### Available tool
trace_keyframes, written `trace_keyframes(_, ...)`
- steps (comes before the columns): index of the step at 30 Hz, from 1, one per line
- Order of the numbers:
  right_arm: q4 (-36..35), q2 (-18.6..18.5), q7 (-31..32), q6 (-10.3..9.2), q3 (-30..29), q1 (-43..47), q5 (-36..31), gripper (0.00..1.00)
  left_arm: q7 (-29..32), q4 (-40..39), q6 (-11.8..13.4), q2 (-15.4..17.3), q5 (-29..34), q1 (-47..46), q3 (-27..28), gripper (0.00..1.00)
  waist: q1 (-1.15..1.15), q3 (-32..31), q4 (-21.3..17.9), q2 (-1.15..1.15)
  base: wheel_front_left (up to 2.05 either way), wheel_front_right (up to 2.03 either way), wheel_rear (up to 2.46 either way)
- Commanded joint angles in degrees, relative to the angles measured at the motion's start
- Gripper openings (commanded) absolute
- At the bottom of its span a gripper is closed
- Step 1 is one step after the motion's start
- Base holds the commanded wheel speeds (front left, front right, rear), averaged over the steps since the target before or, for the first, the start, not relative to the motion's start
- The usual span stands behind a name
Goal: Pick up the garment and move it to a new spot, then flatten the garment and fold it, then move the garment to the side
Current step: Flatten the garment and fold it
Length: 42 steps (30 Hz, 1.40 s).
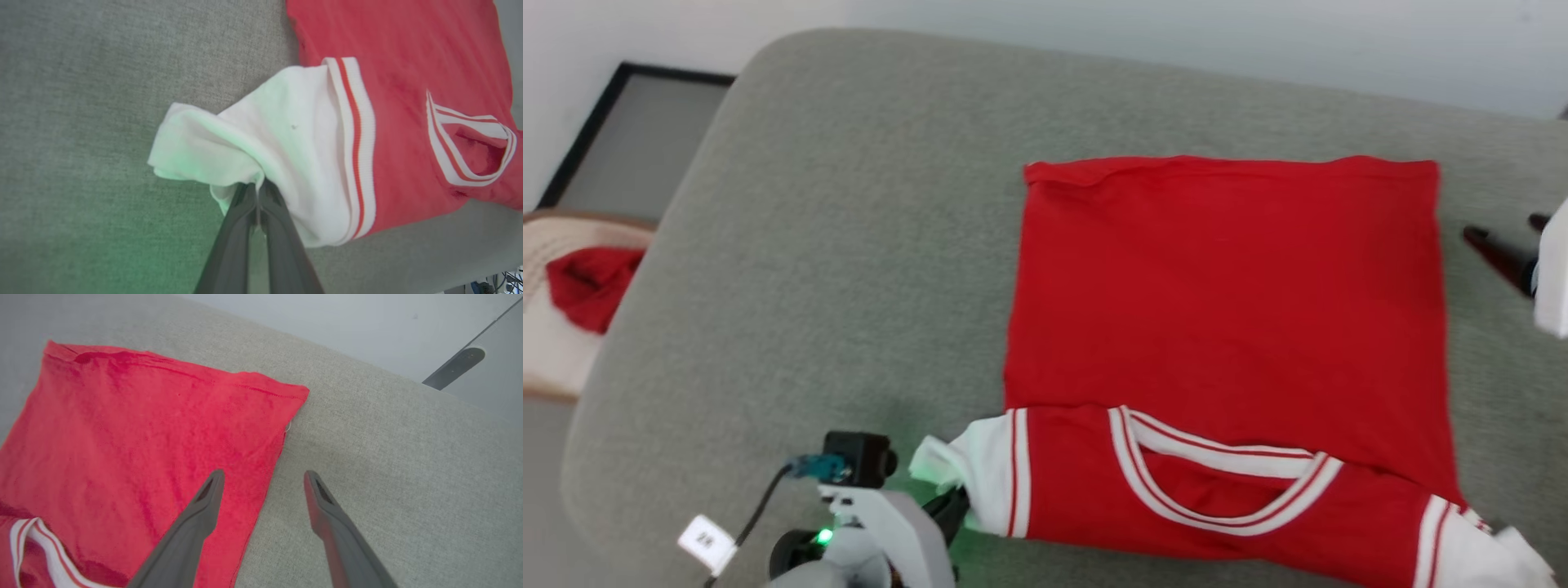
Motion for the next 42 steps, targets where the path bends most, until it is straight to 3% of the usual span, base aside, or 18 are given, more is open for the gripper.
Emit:
trace_keyframes(1,1.93,-0.34,0.38,-0.07,0.39,-1.97,-0.95,1.00,0.10,0.50,-0.52,-0.73,0.75,-1.03,-0.20,0.00,0.00,2.63,3.37,0.00,0.00,0.00,0.00)
trace_keyframes(14,23.77,-1.97,6.38,-0.07,0.96,-18.02,-9.71,1.00,0.86,8.08,-5.16,-9.24,2.47,-6.46,-2.52,0.00,0.00,8.18,11.29,0.00,0.00,0.00,0.00)
trace_keyframes(23,33.94,-1.30,8.51,-0.07,-4.78,-20.33,-16.27,1.00,0.42,13.54,-7.55,-13.69,3.37,-9.40,-3.24,0.00,0.00,10.86,14.99,0.00,0.00,0.00,0.00)
trace_keyframes(24,35.34,-0.57,8.59,-0.07,-5.76,-19.89,-16.81,0.71,0.45,14.15,-7.86,-14.05,3.30,-9.63,-3.29,0.00,0.00,11.03,15.25,0.00,0.00,0.00,0.00)
trace_keyframes(25,36.47,0.34,8.86,-0.07,-6.47,-19.18,-17.12,0.00,0.29,14.79,-8.00,-14.35,3.38,-9.80,-3.34,0.00,0.00,11.06,15.48,0.00,0.00,0.00,0.00)
trace_keyframes(34,38.65,1.98,7.95,-0.06,-9.81,-19.55,-21.06,0.00,-1.03,19.39,-8.71,-13.68,2.94,-9.77,-2.30,0.00,0.00,10.17,13.71,0.00,0.00,0.00,0.00)
trace_keyframes(42,34.35,1.44,7.63,-0.06,-6.81,-19.29,-17.11,0.00,-1.67,19.64,-7.43,-11.93,2.99,-9.37,-1.49,0.00,0.00,7.05,8.35,0.00,0.00,0.00,0.00)
